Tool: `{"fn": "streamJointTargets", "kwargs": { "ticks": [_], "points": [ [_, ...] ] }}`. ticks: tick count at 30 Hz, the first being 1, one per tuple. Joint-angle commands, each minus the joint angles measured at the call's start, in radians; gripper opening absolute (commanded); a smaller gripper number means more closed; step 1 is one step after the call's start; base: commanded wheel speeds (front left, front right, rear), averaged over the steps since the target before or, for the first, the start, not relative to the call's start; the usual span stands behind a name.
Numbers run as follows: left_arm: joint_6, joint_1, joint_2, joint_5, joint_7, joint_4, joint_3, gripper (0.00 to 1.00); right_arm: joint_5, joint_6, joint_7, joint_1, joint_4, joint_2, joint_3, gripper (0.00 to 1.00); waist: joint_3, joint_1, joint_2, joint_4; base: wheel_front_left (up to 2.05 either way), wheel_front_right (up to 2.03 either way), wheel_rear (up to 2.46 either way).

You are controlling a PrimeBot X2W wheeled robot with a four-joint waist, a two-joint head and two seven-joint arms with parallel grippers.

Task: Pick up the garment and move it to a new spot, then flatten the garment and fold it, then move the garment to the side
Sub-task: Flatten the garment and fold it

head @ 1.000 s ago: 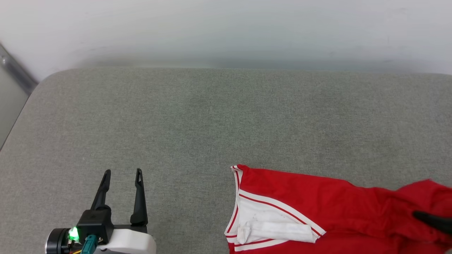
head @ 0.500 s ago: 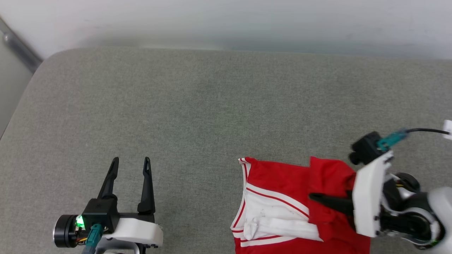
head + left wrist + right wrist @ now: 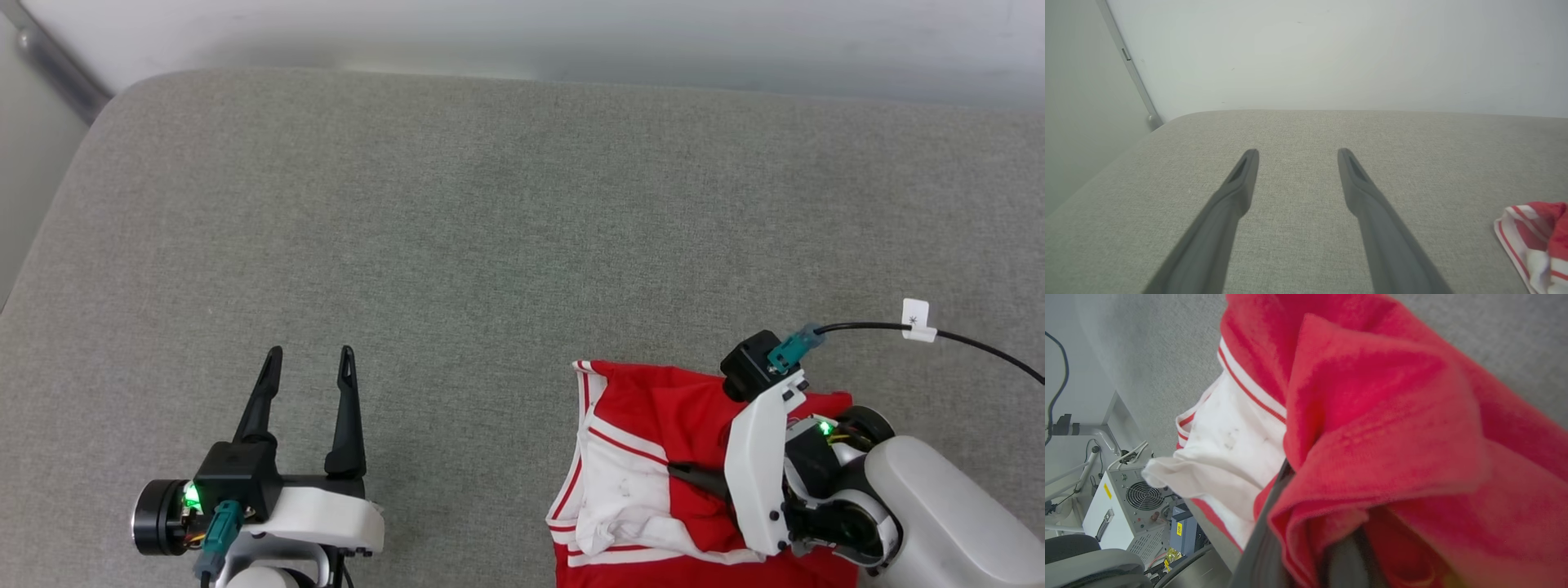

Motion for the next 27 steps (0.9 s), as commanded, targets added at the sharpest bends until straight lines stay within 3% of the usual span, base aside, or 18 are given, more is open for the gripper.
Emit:
{"fn": "streamJointTargets", "kwargs": {
  "ticks": [1,2,3,9,15,18,23,27],
  "points": [
    [-0.003,-0.010,-0.001,0.004,-0.002,0.004,0.007,1.00,0.003,-0.001,-0.022,-0.003,0.021,0.005,0.027,0.13,-0.007,0.0000,0.0000,-0.003,0.00,0.00,0.00],
    [-0.004,-0.005,-0.002,0.005,-0.002,0.005,0.010,1.00,0.006,-0.001,-0.039,-0.008,0.015,-0.003,0.042,0.42,-0.013,0.0000,0.0000,-0.007,0.00,0.00,0.00],
    [-0.004,0.001,-0.002,0.005,-0.002,0.008,0.013,1.00,0.012,-0.001,-0.055,-0.010,0.003,-0.013,0.054,1.00,-0.021,0.0000,0.0000,-0.010,0.00,0.00,0.00],
    [-0.009,0.035,-0.004,0.013,-0.002,0.010,0.026,1.00,0.028,-0.001,-0.185,-0.010,-0.149,-0.115,0.062,1.00,-0.077,0.0000,0.0000,-0.037,0.00,0.00,0.00],
    [-0.013,0.070,-0.005,0.018,-0.002,0.003,0.041,1.00,-0.015,-0.001,-0.341,0.022,-0.281,-0.196,-0.043,1.00,-0.118,0.0000,0.0000,-0.071,0.00,0.00,0.00],
    [-0.010,0.083,-0.005,0.021,-0.002,-0.003,0.043,1.00,-0.084,-0.001,-0.448,0.047,-0.293,-0.179,-0.148,1.00,-0.130,0.0000,0.0000,-0.086,0.00,0.00,0.00],
    [-0.014,0.099,-0.005,0.022,-0.002,-0.007,0.051,1.00,-0.235,-0.001,-0.634,0.109,-0.251,-0.085,-0.358,1.00,-0.145,0.0000,0.0000,-0.105,0.00,0.00,0.00],
    [-0.015,0.107,-0.006,0.023,-0.002,-0.006,0.054,1.00,-0.331,-0.001,-0.723,0.159,-0.235,-0.017,-0.456,1.00,-0.153,0.0000,0.0000,-0.111,0.00,0.00,0.00]
  ]
}}
